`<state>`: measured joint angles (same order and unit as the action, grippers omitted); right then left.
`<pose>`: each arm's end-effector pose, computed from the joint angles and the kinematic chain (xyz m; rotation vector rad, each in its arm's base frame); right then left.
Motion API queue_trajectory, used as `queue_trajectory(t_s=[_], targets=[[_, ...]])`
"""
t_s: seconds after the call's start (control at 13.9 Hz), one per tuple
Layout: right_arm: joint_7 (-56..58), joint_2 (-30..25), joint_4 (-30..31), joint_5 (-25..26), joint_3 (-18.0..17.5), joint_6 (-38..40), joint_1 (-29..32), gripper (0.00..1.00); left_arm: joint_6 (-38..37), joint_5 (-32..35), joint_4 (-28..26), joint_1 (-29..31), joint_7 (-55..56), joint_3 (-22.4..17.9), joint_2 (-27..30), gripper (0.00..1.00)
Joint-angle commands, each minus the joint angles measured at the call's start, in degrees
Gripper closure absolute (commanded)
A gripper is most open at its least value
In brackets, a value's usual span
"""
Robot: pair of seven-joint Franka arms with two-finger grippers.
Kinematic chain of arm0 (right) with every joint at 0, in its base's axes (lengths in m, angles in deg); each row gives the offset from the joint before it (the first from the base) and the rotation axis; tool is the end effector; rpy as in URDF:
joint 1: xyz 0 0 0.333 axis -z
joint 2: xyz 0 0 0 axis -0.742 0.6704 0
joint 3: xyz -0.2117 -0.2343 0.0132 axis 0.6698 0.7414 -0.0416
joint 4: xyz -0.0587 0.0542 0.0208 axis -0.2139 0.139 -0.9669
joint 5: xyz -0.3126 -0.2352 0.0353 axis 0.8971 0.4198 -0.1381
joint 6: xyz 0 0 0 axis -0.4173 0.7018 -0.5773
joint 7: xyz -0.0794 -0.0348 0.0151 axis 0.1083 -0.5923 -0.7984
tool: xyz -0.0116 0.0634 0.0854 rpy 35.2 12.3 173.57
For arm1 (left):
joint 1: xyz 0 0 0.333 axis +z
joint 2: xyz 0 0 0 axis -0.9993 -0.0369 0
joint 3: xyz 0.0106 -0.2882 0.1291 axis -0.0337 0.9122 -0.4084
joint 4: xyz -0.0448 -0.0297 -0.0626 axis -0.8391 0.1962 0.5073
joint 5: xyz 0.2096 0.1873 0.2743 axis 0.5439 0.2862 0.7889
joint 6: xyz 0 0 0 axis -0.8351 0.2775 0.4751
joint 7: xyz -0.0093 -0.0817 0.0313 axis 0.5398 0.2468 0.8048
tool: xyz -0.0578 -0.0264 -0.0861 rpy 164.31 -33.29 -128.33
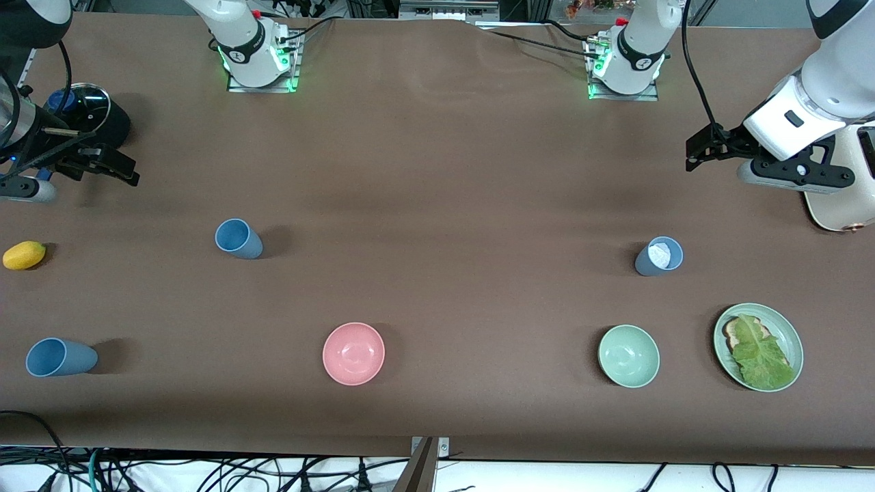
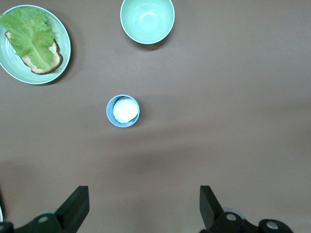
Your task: Stack blue cups with both arms
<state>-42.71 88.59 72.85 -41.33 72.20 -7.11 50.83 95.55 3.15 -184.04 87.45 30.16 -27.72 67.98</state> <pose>0.5626 0.0017 0.5705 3.1277 -0.1407 -0.0666 0.5394 -0.0656 0.5781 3.1090 -0.1882 -0.0950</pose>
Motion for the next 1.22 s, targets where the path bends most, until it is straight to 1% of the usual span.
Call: queue_trajectory(t_s=[0.0,1.15], targets=[[-0.5,0.2,-0.6,0.5,-0.5,0.8,0.4,0.0,-1.3,0.7,1.2,-0.2,0.6,0.3,0.1,0.0],[-0.2,0.2,-0.5,0.5,-0.5,0.9,0.4,0.0,-2.9,0.7,1.2,-0.4,-0.1,0.3,-0.5,0.0]])
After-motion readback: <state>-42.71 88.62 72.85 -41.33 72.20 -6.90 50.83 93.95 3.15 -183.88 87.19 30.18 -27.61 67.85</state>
